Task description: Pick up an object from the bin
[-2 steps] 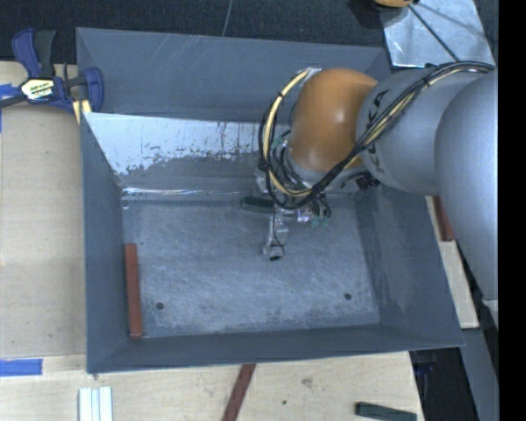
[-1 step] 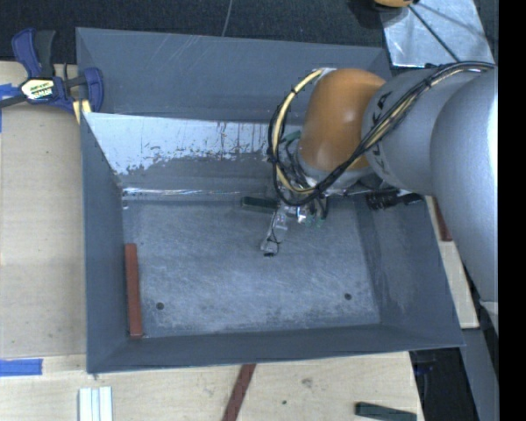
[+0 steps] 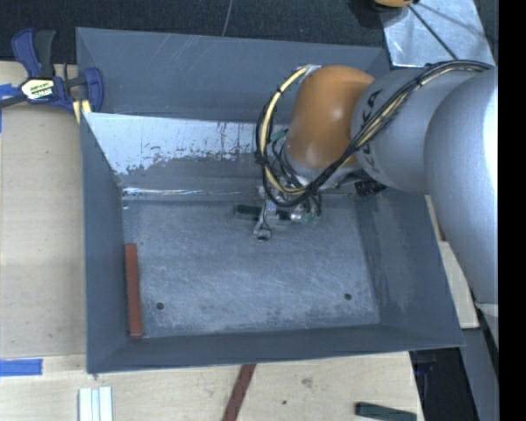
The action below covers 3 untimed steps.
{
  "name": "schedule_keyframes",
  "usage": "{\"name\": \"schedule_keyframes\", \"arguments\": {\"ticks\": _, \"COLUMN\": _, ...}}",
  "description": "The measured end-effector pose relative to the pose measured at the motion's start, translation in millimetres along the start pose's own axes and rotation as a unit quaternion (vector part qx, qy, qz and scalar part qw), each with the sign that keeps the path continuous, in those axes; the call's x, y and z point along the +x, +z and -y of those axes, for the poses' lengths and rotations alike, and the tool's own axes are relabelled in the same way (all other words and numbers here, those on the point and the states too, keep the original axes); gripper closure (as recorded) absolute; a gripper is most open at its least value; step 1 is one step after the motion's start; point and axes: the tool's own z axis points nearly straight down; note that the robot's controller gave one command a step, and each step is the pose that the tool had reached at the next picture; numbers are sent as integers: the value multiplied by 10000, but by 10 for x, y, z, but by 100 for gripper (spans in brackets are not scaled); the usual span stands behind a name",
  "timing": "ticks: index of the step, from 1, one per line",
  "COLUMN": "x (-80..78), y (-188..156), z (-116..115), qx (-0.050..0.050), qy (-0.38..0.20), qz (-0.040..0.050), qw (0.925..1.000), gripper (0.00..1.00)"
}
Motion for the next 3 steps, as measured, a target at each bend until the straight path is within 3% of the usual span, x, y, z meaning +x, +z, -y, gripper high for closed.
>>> {"name": "schedule_keyframes", "arguments": {"ticks": 1, "x": 0, "y": 0, "z": 0, "qx": -1, "qy": 3, "qz": 0, "qw": 10000, "gripper": 100}}
{"name": "schedule_keyframes", "arguments": {"ticks": 2, "x": -28, "y": -655, "z": 4, "qx": 0, "qy": 5, "qz": 5, "qw": 10000, "gripper": 100}}
{"name": "schedule_keyframes", "arguments": {"ticks": 3, "x": -7, "y": -12, "z": 7, "qx": 3, "qy": 5, "qz": -19, "qw": 10000, "gripper": 100}}
